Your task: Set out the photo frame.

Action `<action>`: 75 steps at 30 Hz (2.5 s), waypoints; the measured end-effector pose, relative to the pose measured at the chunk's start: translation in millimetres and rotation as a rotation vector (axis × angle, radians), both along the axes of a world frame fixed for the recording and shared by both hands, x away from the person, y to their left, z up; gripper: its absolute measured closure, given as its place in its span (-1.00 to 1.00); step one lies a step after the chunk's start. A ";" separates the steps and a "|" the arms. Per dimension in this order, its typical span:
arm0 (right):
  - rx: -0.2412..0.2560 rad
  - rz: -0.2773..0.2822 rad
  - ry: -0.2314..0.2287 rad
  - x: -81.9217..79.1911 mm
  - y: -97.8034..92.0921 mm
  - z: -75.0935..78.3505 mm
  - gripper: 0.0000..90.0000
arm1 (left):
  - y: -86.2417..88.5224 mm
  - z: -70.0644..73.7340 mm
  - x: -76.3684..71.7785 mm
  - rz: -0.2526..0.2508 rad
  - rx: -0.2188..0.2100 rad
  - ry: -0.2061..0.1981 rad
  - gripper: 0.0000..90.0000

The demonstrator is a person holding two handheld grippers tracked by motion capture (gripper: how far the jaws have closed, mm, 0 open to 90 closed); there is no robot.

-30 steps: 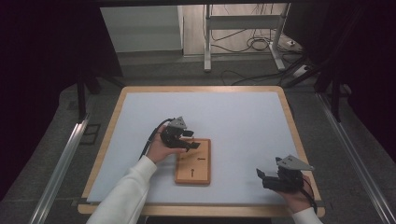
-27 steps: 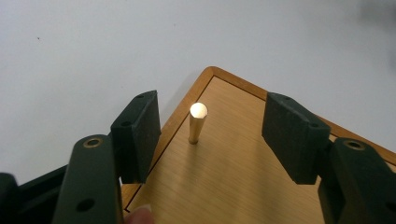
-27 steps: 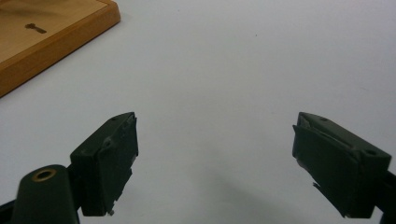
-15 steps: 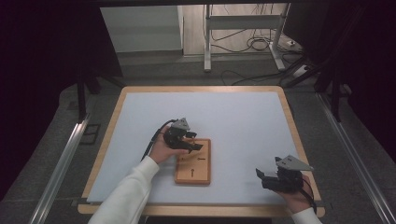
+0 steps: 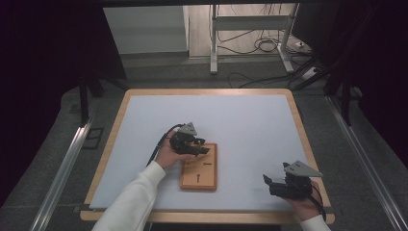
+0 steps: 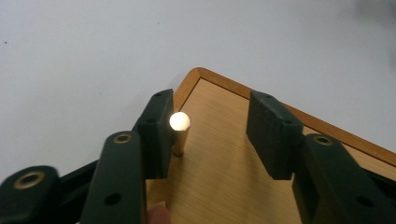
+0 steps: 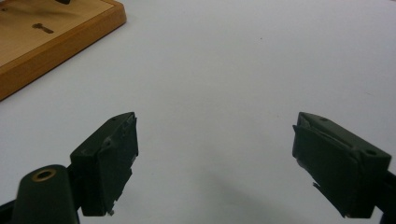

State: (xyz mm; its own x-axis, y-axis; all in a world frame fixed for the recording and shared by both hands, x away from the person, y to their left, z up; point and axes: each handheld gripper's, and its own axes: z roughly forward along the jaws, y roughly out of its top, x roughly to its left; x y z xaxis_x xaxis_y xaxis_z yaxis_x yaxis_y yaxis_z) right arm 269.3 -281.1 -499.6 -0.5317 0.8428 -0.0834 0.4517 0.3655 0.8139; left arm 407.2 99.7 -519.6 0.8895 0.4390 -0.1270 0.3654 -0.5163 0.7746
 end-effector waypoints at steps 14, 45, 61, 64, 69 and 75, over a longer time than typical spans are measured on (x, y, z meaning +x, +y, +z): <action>-0.005 -0.003 0.007 0.0 1.6 -2.0 -0.68 | 6.1 -4.3 5.9 0.059 -0.006 0.017 0.79; -0.106 0.237 -0.098 -14.3 64.1 7.9 -0.68 | 9.3 -2.0 19.0 0.038 -0.017 0.136 0.81; -0.171 0.340 -0.069 -8.5 116.9 1.0 -0.75 | 12.0 -1.2 30.5 0.024 -0.035 0.217 0.82; -0.203 0.370 -0.062 -6.3 134.2 -2.5 -0.78 | 12.2 -0.7 33.7 0.027 -0.040 0.245 0.82; -0.230 0.402 -0.052 -4.2 150.3 -6.7 -0.81 | 13.4 -0.8 37.0 0.022 -0.042 0.264 0.82; -0.286 0.425 -0.060 -1.1 172.8 -12.4 -0.81 | 13.4 -0.7 38.7 0.024 -0.044 0.275 0.82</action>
State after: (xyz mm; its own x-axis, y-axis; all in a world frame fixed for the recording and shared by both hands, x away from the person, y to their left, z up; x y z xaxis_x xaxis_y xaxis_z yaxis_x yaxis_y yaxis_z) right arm 268.2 -108.3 -512.0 -0.8097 0.4922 -0.3196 0.1702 0.7181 0.6748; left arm 445.9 113.1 -520.3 0.8083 0.4484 -0.3814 0.5767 -0.4728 0.6662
